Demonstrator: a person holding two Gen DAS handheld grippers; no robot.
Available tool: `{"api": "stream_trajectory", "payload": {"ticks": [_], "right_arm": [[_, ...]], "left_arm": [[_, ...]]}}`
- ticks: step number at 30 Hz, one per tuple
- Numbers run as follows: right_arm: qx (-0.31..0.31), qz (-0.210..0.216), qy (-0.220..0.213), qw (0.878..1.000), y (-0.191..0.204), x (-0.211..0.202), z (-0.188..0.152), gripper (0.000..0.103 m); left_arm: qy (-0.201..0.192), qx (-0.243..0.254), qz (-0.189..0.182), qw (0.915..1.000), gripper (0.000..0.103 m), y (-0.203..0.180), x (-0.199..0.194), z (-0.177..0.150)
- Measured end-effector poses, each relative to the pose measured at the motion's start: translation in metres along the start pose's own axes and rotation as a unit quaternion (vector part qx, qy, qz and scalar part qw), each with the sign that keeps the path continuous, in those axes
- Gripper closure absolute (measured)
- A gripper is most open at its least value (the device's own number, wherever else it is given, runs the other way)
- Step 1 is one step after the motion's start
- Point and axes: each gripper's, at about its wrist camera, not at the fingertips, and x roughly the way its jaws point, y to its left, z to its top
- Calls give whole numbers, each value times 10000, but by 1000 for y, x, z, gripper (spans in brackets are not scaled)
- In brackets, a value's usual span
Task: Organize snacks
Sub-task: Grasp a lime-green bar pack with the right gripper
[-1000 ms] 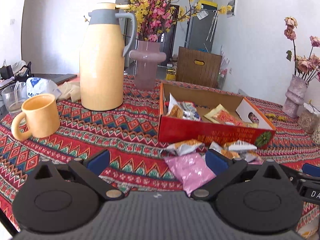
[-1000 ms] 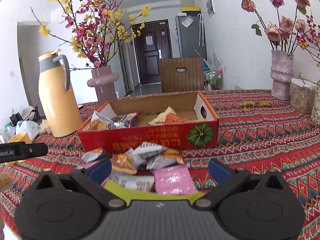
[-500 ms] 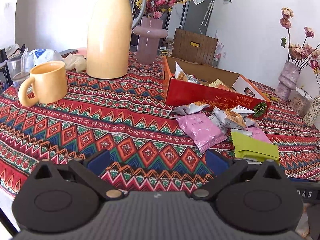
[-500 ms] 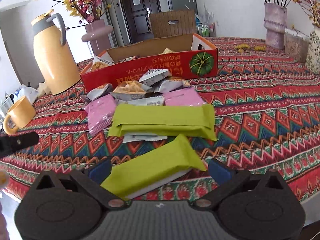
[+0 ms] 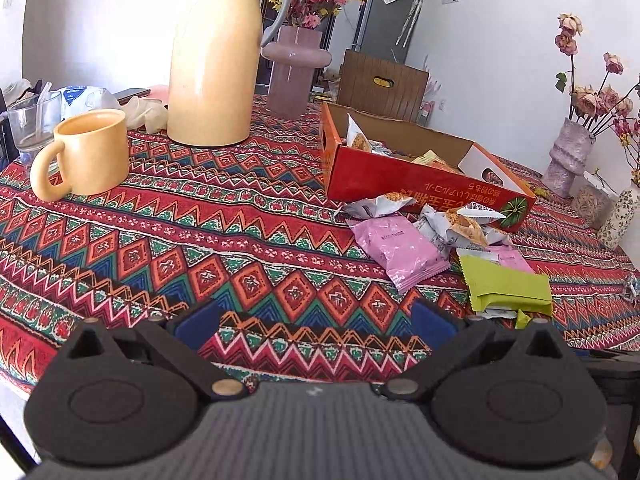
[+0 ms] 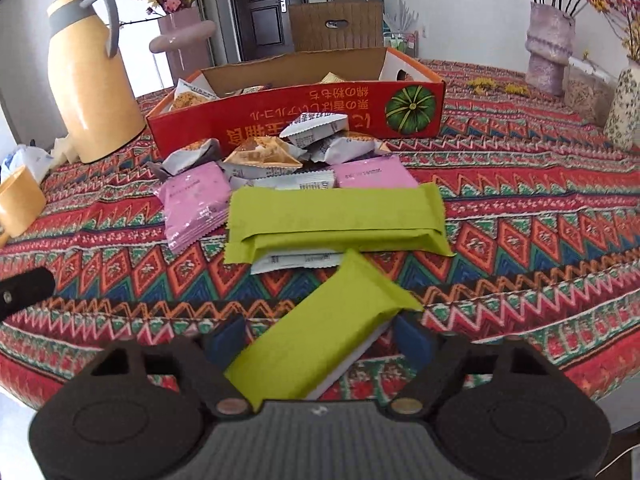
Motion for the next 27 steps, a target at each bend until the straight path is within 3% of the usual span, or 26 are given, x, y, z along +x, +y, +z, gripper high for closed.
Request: {"api": "stream_trajectory", "payload": {"ticks": [3, 6, 17, 27], "right_arm": [[-158, -59, -99, 9998, -6, -5, -4, 58], [-297, 9, -186, 9994, -12, -8, -8, 65], [-90, 329, -665, 9972, -46, -23, -13, 68], [-20, 276, -1281, 9914, -74, -28, 11, 68]], "left_arm": [[22, 27, -21, 10000, 0, -5, 2, 0], [77, 91, -70, 9999, 0, -14, 6, -2], [148, 232, -89, 9996, 0, -37, 16, -1], [224, 239, 127, 9994, 0, -51, 38, 13]]}}
